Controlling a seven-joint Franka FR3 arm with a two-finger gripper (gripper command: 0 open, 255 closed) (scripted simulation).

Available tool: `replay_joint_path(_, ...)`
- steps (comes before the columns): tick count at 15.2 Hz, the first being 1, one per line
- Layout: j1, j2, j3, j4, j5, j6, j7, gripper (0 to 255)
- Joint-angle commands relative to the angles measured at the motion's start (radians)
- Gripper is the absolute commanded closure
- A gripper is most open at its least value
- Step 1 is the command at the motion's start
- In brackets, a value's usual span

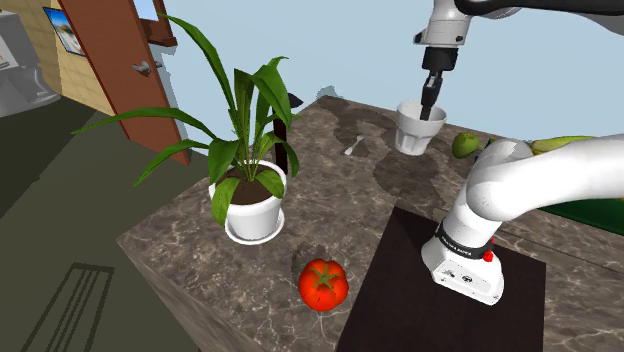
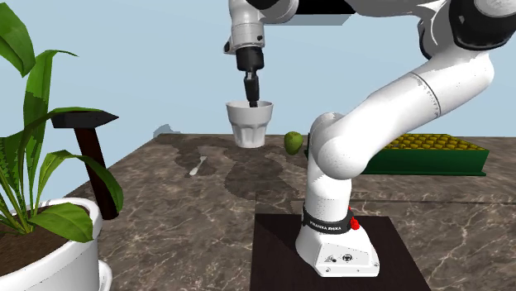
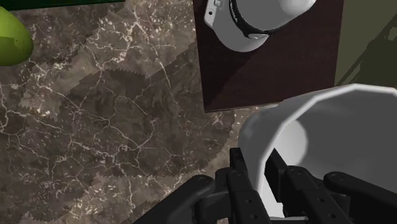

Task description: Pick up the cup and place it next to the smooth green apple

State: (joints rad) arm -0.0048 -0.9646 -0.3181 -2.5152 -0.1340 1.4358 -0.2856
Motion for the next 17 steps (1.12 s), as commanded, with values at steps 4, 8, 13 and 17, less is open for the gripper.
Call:
replay_joint_path(4,-0.027,0.055,-0.131,0.067,-0.109,-0.001,-0.126,255)
replay_joint_path(8,-0.032,0.114,-0.233,0.138,-0.18,0.005,-0.223,255)
replay_joint_path(13,-0.016,0.208,-0.366,0.248,-0.245,0.021,-0.346,255)
replay_joint_path(17,0.017,0.299,-0.484,0.353,-0.275,0.038,-0.449,255)
